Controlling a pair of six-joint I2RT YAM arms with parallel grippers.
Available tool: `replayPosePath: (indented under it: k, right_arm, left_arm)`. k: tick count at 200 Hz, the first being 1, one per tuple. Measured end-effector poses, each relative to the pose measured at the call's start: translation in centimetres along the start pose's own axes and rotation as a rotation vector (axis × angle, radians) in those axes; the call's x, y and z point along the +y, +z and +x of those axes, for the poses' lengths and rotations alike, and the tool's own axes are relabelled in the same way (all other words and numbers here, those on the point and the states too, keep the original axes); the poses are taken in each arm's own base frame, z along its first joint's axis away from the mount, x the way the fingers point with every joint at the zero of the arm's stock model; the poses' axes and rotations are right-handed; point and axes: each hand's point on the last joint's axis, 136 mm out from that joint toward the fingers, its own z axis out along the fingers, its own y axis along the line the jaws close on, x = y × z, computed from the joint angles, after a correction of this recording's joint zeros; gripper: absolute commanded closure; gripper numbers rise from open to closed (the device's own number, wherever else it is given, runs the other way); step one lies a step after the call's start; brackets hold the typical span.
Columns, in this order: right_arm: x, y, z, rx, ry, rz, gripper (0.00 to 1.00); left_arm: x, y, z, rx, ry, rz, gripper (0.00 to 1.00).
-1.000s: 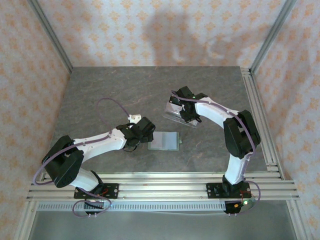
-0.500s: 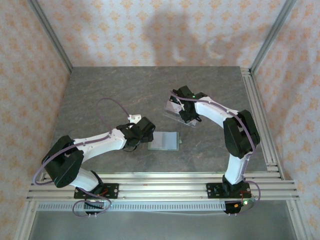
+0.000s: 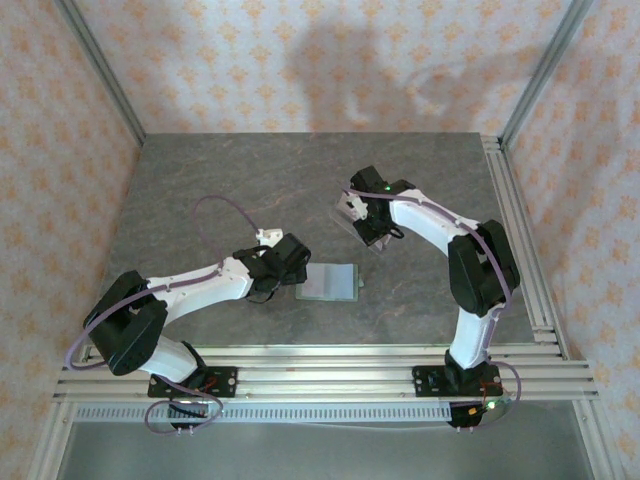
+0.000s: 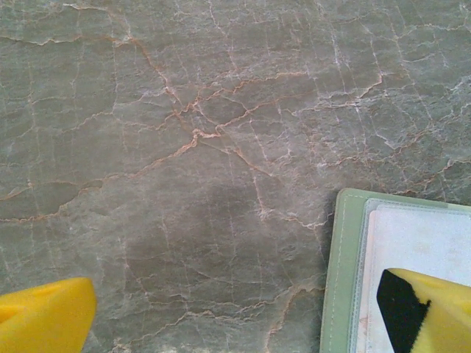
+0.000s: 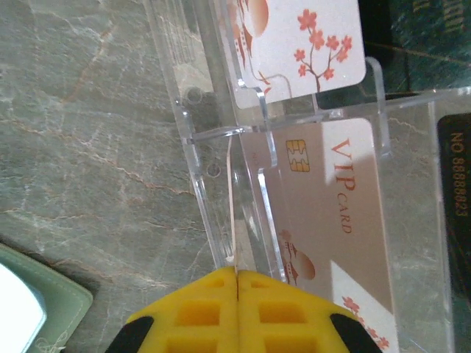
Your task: Put the credit cards into the card holder
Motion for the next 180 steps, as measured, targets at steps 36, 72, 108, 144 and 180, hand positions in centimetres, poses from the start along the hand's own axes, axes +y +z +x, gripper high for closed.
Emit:
replayPosePath:
  k: [36,72,108,144,180]
  right_arm:
    - [0.1,-1.0,-0.5,-0.011,-0.008,-0.014,1.0]
    - [0.2,-3.8,-1.5,-0.081,0.004,-0.034,1.0]
    - [0.6,-7.2,-2.3,-0.173,0.055,-0.078,1.0]
    - [2.1,-10.2,-2.0,-0.289,0.197,-0.185,1.0]
    - [4.3,-10.5,0.6,-0.369,0.404,-0.336,1.0]
  left_arm:
    - [-0.1,0.0,-0.1,-0.002,0.0,0.002,0.0]
    - [-0.4,-0.1,-0.4,-0.007,0.009,0.007,0.0]
    - [-0.4,0.2,-0.3,0.0,0.039,-0.001,0.0]
    - [-1.2,0.2,-0.6,-0.011,0.081,0.032,0.0]
    - [-2.5,0.8,-0.3,0.005,0.116,0.082,0.0]
